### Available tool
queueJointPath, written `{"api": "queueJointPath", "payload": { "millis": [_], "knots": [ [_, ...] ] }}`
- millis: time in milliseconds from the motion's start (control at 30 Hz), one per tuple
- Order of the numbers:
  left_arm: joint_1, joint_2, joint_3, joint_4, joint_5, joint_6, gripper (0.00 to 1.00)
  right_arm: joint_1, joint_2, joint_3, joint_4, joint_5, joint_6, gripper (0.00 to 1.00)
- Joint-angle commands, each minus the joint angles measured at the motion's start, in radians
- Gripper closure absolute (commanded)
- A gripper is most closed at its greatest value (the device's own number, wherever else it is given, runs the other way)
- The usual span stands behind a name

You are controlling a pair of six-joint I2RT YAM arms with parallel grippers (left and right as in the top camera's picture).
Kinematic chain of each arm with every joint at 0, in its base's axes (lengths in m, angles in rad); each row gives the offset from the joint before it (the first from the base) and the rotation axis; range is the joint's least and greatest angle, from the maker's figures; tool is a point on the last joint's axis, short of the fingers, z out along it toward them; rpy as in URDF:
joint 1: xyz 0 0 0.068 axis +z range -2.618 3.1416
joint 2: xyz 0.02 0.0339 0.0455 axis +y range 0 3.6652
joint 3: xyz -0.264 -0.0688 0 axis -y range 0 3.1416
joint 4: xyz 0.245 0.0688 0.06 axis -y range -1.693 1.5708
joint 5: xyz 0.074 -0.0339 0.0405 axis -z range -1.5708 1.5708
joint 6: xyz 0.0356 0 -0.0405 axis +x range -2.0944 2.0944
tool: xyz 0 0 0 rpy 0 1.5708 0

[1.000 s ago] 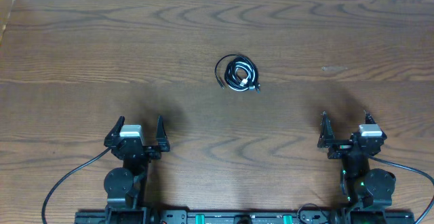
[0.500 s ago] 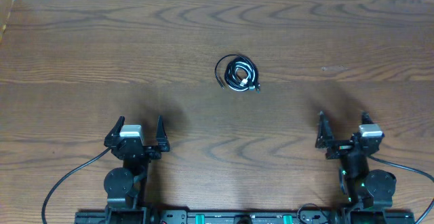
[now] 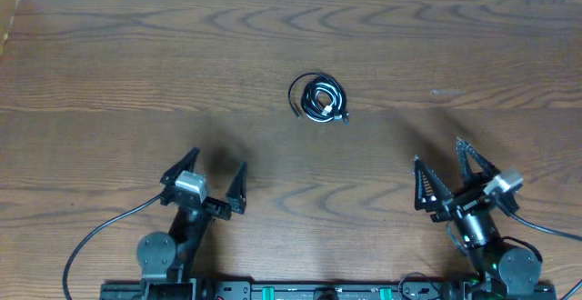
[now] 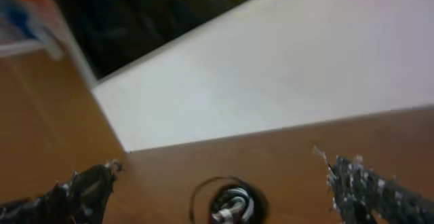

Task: Untangle cables
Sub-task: 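Open both grippers and move them toward the coiled cable bundle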

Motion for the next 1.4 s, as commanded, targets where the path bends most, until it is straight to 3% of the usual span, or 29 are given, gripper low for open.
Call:
{"api": "queueJointPath", "payload": {
  "millis": [0, 133, 233, 333, 500, 633, 800, 867, 967, 1067, 1267, 1367],
  "knots": [
    [-0.002, -0.006, 0.04, 0.066, 0.135, -0.161, 0.02, -0.012, -0.005, 0.066, 0.016, -0.038, 0.0, 0.01],
    [-0.002, -0.001, 0.16, 0.073, 0.145, -0.186, 0.02, -0.03, -0.003, 0.223, -0.116, -0.042, -0.074, 0.01],
    [-0.001, 0.058, 0.296, 0.031, 0.146, -0.174, 0.02, -0.047, 0.034, 0.426, -0.388, -0.003, -0.247, 0.01],
    [-0.001, 0.187, 0.483, -0.172, 0.145, -0.123, 0.02, -0.054, 0.126, 0.606, -0.627, 0.083, -0.362, 0.01],
    [-0.001, 0.538, 0.882, -0.668, 0.143, -0.077, 0.02, -0.053, 0.373, 0.854, -0.904, 0.108, -0.435, 0.01],
    [-0.001, 0.811, 1.169, -0.974, 0.229, -0.036, 0.02, -0.053, 0.621, 1.032, -1.093, -0.087, -0.539, 0.01],
    [-0.001, 0.975, 1.269, -1.049, 0.425, -0.042, 0.02, -0.053, 0.814, 1.118, -1.111, -0.414, -0.513, 0.01],
    [-0.004, 1.013, 1.269, -1.057, 0.439, -0.035, 0.02, -0.052, 0.867, 1.115, -1.124, -0.515, -0.515, 0.01],
    [-0.026, 1.063, 1.269, -1.106, 0.375, -0.035, 0.02, -0.049, 0.935, 1.114, -1.127, -0.518, -0.515, 0.01],
    [-0.086, 1.122, 1.279, -1.156, 0.189, -0.082, 0.02, -0.003, 1.005, 1.152, -1.183, -0.43, -0.515, 0.01],
    [-0.232, 1.286, 1.434, -1.295, -0.124, -0.12, 0.02, 0.187, 1.18, 1.418, -1.449, 0.139, -0.439, 0.01],
    [-0.285, 1.39, 1.502, -1.286, -0.211, -0.177, 0.02, 0.249, 1.277, 1.524, -1.477, 0.169, -0.439, 0.01]
  ]
}}
